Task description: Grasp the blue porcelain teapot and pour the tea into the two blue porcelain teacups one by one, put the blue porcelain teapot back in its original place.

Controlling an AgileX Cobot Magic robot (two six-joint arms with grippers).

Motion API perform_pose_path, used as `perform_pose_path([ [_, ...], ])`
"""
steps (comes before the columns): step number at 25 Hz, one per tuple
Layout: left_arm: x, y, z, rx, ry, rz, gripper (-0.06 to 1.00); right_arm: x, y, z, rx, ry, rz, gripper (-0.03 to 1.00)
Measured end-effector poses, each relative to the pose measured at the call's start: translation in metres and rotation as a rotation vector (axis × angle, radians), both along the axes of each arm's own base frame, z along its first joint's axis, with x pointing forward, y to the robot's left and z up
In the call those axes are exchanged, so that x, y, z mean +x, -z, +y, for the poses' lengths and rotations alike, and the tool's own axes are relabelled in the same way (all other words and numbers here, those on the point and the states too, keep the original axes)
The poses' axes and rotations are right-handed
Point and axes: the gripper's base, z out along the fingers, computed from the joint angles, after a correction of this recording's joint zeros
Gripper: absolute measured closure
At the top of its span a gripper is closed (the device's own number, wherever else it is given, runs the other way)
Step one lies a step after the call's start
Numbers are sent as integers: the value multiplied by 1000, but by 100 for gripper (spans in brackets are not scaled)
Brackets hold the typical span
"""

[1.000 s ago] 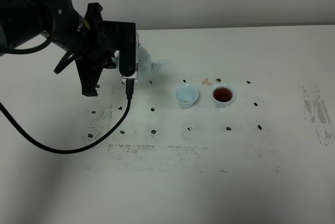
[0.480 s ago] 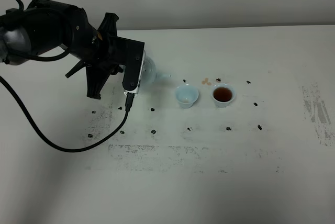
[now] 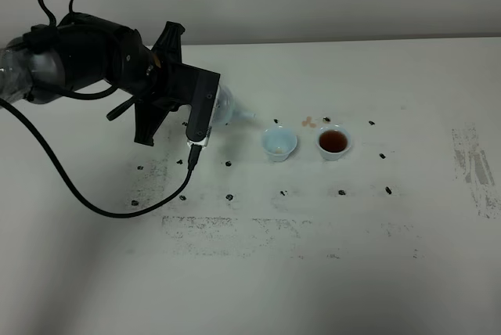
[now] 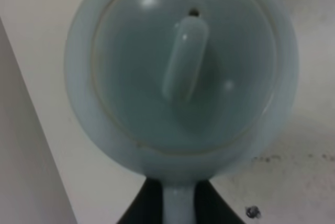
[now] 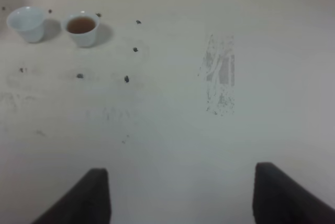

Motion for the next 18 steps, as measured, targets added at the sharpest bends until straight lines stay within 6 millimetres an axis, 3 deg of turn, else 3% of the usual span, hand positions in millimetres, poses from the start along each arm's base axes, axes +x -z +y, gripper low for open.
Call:
perform_pose_path([
  [12, 7, 15, -21, -2, 79, -113, 91, 0, 0, 0, 0, 0, 0, 41],
  [18, 10, 19, -21, 41, 122, -147, 91, 0, 0, 0, 0, 0, -1, 41],
])
